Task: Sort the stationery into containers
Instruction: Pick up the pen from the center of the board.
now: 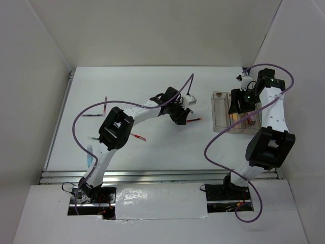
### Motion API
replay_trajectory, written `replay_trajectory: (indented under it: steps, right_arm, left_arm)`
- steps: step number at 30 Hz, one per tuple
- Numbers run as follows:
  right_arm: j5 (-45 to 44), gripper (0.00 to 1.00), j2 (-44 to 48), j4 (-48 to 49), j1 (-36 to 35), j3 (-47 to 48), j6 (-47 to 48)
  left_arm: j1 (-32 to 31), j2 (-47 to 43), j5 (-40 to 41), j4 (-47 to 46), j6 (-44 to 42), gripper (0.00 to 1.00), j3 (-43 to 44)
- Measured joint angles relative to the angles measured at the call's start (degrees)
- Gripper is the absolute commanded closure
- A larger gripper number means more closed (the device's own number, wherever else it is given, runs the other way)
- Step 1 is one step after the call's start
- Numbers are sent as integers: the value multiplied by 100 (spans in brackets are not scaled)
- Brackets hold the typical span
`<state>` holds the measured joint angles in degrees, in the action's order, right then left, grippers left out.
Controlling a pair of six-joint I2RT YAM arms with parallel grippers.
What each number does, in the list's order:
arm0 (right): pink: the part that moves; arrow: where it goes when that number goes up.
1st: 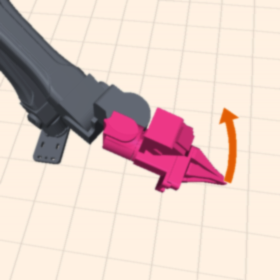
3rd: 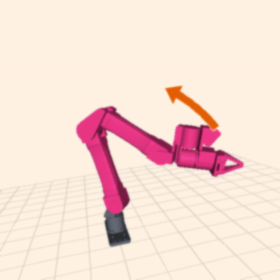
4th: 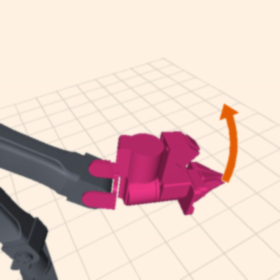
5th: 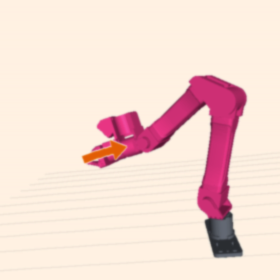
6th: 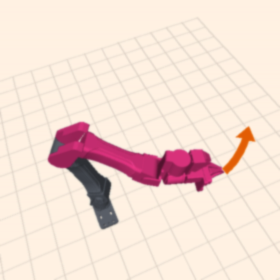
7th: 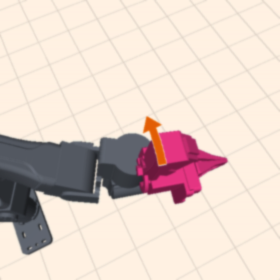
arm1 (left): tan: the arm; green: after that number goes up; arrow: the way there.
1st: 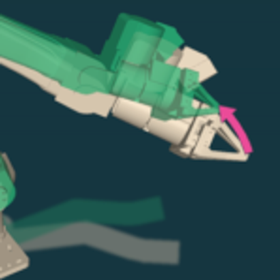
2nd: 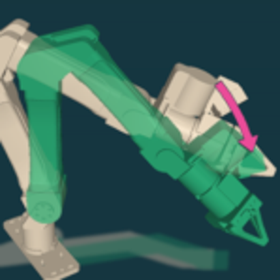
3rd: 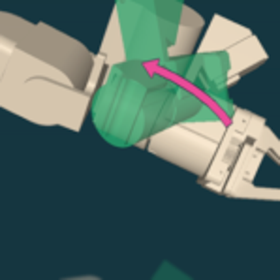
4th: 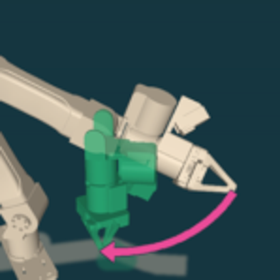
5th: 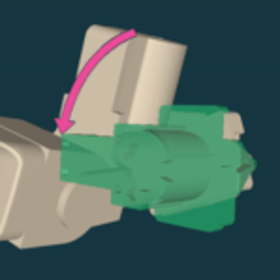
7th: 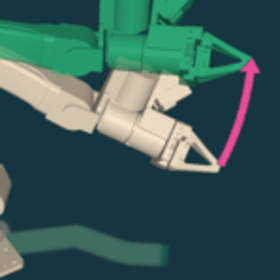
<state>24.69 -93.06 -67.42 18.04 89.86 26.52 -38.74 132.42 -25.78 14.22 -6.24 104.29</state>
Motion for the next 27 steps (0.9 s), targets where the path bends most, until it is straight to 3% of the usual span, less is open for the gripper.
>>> replay_trajectory:
  steps: [5,14,19,27]
  right_arm:
    - [37,39,0,-20,0,7,4]
    - [42,41,48,44,-131,-37,52]
    - [85,41,382,55,-503,-350,332]
    - [525,43,636,-13,-1390,-704,1078]
  left_arm:
    - [-85,120,208,177,-153,58,0]
    - [-339,83,927,160,-577,87,-37]
    - [-356,-282,778,61,-581,100,-614]
    - [-273,-1552,-313,289,-566,100,-2090]
